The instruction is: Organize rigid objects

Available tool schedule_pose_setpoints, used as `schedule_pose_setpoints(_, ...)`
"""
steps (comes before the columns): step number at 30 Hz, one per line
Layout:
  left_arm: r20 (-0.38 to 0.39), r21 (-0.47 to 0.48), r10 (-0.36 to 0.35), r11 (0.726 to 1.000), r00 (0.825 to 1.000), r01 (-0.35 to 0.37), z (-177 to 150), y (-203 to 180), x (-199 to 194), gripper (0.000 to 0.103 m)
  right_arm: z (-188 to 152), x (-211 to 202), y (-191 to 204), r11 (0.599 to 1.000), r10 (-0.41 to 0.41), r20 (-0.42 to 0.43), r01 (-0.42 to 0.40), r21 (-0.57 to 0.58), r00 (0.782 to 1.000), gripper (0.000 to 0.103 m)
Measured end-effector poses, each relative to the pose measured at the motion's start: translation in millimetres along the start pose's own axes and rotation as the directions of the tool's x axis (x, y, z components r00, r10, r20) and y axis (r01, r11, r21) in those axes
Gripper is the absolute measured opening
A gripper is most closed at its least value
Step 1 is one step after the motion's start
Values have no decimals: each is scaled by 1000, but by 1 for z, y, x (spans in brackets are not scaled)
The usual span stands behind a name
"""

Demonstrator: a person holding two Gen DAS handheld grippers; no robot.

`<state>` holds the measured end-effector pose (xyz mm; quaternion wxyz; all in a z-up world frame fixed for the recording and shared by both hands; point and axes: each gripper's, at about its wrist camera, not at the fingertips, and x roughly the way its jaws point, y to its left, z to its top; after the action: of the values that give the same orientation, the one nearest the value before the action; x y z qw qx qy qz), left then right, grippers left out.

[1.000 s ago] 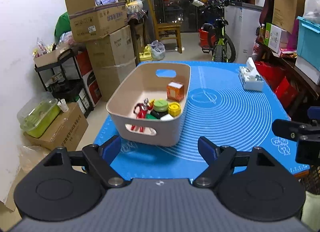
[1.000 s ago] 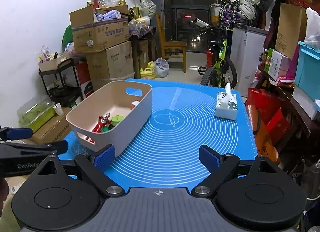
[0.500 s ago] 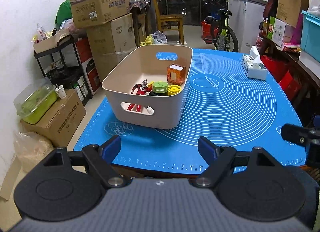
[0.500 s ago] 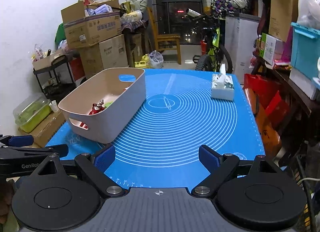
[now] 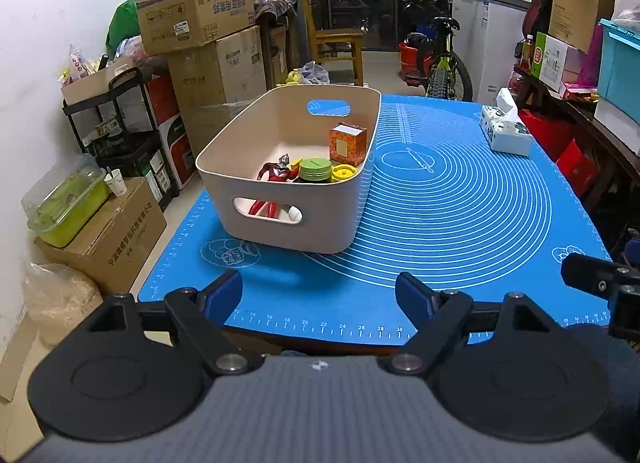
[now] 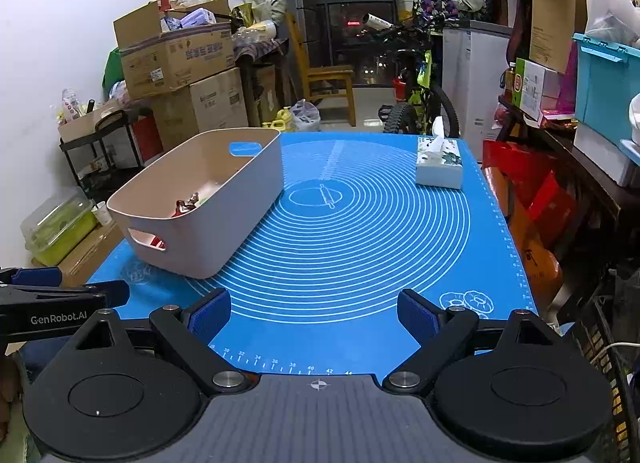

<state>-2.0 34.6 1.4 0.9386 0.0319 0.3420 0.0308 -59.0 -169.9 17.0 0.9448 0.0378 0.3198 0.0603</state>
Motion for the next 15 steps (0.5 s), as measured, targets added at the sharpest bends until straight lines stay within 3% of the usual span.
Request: schedule_pose_setpoints(15,0,2,0,1000,1000,0,0,0,0,84,-2,0,5,1000,-5,2,5,-21,1000,91)
